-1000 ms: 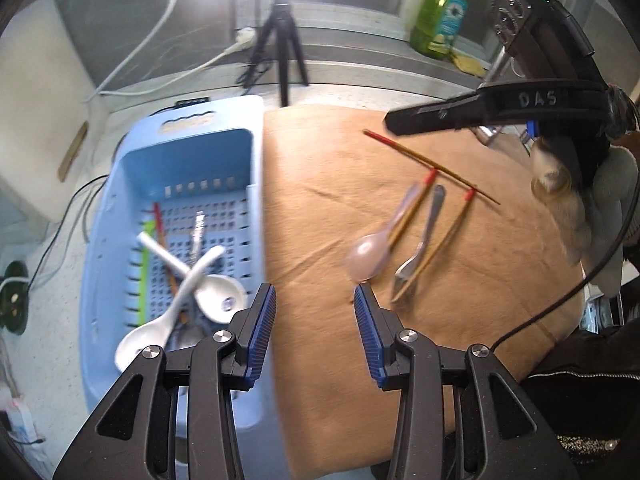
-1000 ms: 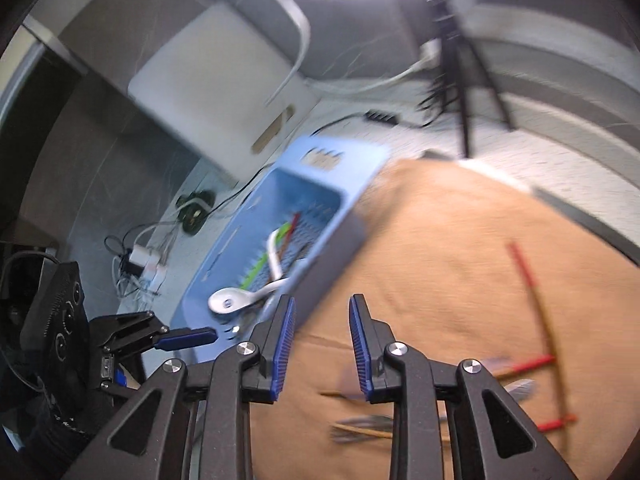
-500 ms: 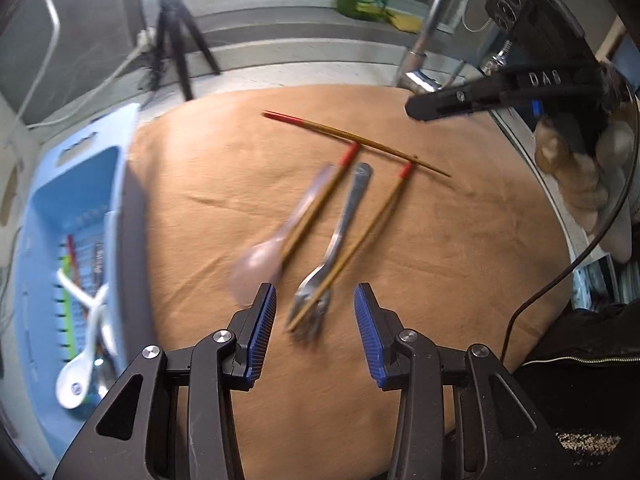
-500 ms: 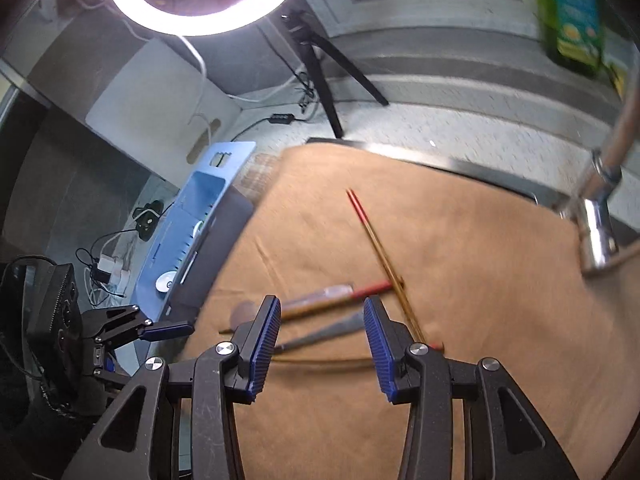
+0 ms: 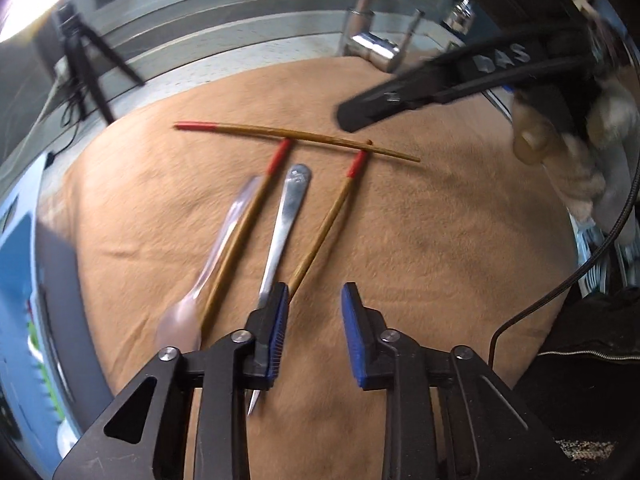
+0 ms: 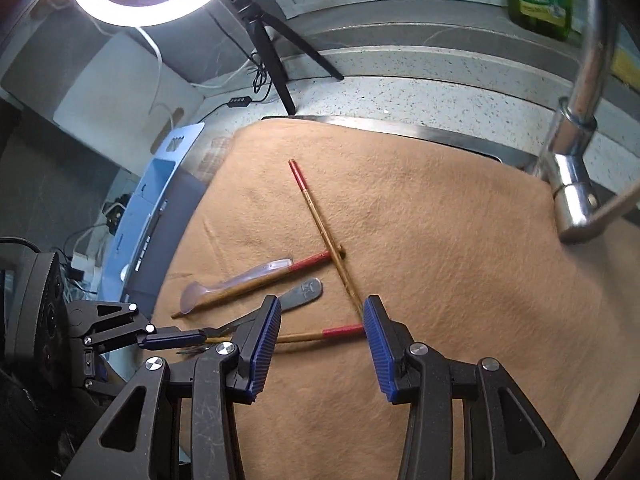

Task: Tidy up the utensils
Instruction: 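Move both tools back over the red-tipped chopsticks on the cloth, then grasp a red-tipped chopstick with the right tool while the left grasps another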

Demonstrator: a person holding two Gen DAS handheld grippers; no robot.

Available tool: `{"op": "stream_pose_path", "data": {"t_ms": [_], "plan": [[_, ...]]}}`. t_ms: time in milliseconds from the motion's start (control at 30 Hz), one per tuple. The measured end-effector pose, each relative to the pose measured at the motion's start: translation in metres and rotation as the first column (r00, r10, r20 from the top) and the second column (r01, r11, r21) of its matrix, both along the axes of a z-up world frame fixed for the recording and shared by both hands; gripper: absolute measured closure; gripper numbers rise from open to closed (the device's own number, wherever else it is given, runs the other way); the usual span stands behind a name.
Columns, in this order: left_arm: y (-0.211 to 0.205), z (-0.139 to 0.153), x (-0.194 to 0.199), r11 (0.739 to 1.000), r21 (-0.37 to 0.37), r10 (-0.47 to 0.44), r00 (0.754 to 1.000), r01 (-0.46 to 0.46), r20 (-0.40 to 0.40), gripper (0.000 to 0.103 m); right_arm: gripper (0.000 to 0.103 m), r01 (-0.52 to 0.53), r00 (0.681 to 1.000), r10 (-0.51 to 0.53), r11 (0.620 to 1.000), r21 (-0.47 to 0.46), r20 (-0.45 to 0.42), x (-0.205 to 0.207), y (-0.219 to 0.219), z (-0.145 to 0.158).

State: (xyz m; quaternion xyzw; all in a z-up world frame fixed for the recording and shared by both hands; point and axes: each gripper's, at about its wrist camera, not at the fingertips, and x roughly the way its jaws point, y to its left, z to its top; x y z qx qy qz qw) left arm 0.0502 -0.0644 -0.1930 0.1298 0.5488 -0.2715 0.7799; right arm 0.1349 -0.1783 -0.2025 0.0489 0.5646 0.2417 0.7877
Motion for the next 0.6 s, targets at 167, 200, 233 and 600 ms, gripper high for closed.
{"op": "stream_pose_path", "data": {"t_ms": [167, 200, 233, 600], "plan": [[-0.01, -0.005, 0.009, 0.999, 0.035, -0.027, 1.0, 0.027, -0.005, 0.079, 0.07, -0.042, 0.999, 0.041, 0.998, -0.052, -0.009, 0.018, 0.01, -0.009], [-0.013, -0.005, 0.01, 0.999, 0.041, -0.035, 0.999, 0.035, -0.005, 0.079, 0.071, -0.048, 0.999, 0.047, 0.997, -0.06, -0.01, 0.021, 0.011, -0.011], [-0.015, -0.006, 0.01, 0.998, 0.045, -0.04, 0.999, 0.04, -0.009, 0.079, 0.072, -0.06, 0.998, 0.059, 0.996, -0.07, -0.016, 0.025, 0.014, -0.014], [-0.025, -0.011, 0.016, 0.996, 0.072, -0.054, 0.998, 0.056, -0.022, 0.084, 0.082, -0.108, 0.993, 0.102, 0.987, -0.122, -0.057, 0.04, 0.03, -0.036]]}}
